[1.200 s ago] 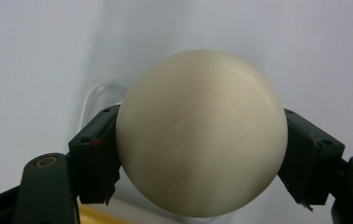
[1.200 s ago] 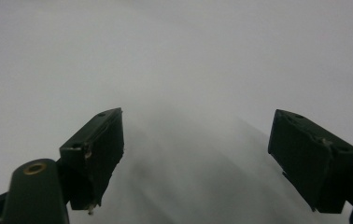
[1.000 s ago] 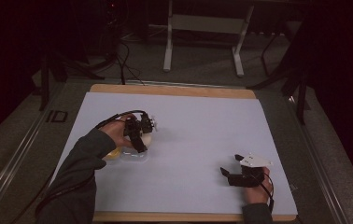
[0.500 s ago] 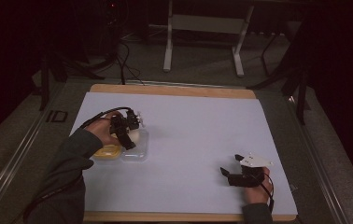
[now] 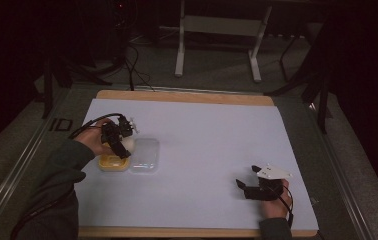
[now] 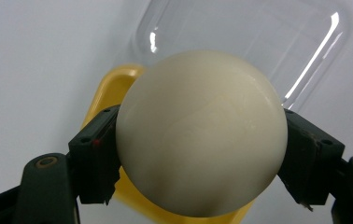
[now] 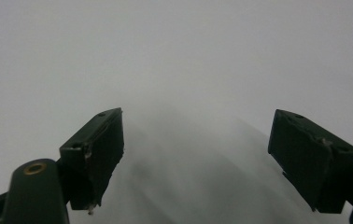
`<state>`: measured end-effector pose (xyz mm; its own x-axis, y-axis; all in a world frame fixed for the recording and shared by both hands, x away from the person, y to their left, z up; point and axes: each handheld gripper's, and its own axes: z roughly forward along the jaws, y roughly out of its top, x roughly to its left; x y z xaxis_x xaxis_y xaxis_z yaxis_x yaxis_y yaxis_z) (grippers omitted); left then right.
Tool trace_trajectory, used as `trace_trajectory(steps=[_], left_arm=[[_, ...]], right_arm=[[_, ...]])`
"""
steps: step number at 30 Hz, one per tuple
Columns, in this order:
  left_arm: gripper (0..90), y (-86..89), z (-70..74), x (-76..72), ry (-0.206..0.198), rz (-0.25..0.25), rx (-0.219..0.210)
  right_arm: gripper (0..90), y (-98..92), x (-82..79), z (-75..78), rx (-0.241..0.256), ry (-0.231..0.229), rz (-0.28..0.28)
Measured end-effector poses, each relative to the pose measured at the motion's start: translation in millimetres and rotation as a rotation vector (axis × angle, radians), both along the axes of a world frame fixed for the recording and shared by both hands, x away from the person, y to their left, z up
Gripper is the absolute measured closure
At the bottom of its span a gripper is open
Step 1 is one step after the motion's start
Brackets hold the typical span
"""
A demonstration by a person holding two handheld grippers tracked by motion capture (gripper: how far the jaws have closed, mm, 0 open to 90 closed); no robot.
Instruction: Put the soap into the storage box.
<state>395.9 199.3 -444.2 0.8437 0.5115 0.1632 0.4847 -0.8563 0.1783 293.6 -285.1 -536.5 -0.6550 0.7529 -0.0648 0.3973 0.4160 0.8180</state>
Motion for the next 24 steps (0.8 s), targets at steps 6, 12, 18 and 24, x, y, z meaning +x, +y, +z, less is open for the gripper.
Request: trace_trajectory(steps=[6,12,18,24], left_arm=[[24.6,16.9,-9.9,0.3,0.003,0.044,-0.017],[24.5,22.5,-23.3,4.5,0.027,0.072,-0.01],[24.5,20.7,-35.1,7.8,0.048,0.077,0.018],[24.5,20.6,-43.9,8.8,0.06,0.083,0.044]], right_arm=[[18.1,0.4,-0.2,0.0,-0.004,-0.001,-0.001],[18.1,0.4,-0.2,0.0,-0.005,0.0,-0.001],[18.1,0.3,-0.2,0.0,-0.004,-0.001,0.0],[18.1,0.2,-0.3,0.1,-0.004,-0.002,0.0]])
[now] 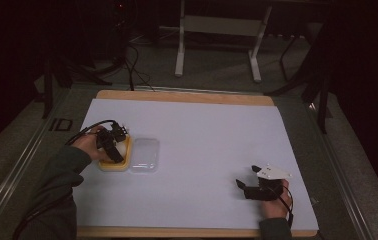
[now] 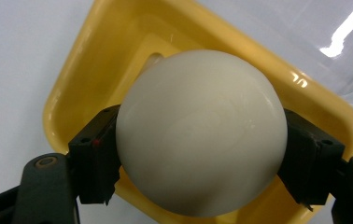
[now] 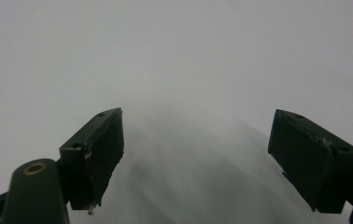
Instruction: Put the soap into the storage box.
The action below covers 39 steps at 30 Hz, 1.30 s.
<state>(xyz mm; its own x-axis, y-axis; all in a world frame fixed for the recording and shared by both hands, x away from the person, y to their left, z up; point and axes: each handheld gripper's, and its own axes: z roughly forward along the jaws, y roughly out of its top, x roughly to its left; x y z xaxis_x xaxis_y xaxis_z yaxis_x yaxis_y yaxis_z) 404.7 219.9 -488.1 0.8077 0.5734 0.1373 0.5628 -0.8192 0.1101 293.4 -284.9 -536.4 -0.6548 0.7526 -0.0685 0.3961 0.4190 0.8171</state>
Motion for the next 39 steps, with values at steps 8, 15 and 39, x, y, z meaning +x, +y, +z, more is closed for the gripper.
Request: trace_trajectory(steps=[8,15,39], left_arm=[[24.2,7.2,-2.8,3.0,0.016,0.022,-0.046],[23.9,9.8,-5.0,4.6,0.03,0.028,-0.068],[6.3,27.1,36.9,-20.9,-0.154,0.032,-0.239]], right_arm=[[18.1,0.3,0.1,-0.1,-0.003,0.0,0.001],[18.1,0.5,0.1,-0.2,-0.004,-0.002,0.002],[18.1,0.5,0.3,-0.2,-0.007,-0.001,0.0]])
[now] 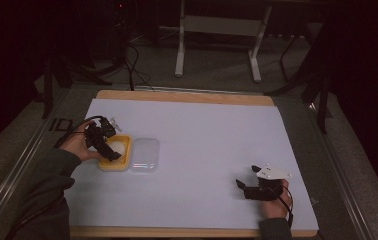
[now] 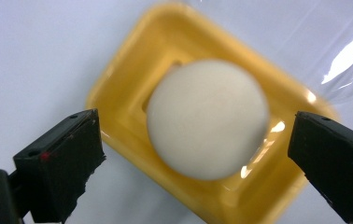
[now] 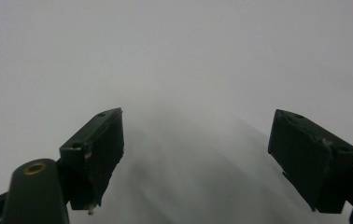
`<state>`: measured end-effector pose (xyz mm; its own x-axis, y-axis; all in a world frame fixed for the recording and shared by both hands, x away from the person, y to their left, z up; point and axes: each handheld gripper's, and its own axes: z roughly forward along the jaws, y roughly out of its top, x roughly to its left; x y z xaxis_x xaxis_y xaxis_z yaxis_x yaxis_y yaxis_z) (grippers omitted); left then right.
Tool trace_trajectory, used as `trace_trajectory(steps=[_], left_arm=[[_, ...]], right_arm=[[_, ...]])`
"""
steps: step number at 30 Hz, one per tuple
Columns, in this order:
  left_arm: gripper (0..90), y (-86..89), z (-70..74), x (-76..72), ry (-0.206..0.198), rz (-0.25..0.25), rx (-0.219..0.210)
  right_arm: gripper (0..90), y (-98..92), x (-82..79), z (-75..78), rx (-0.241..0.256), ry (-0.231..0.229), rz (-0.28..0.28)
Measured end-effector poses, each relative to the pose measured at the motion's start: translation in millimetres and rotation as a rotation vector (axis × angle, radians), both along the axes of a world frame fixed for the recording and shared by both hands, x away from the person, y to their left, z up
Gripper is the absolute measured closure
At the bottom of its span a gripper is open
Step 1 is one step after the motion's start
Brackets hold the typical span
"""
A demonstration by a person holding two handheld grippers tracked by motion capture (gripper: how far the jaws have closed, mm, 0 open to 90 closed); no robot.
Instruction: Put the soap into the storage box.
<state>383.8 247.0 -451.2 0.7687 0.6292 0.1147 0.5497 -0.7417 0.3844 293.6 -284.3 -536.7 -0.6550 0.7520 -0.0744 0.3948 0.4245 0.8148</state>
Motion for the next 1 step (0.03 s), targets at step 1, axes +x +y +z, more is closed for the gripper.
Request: trace_trajectory(steps=[1], left_arm=[[7.1,0.4,5.0,-5.4,-0.03,-0.003,-0.035]], right_arm=[[18.1,0.2,0.1,0.0,-0.001,0.002,-0.003]])
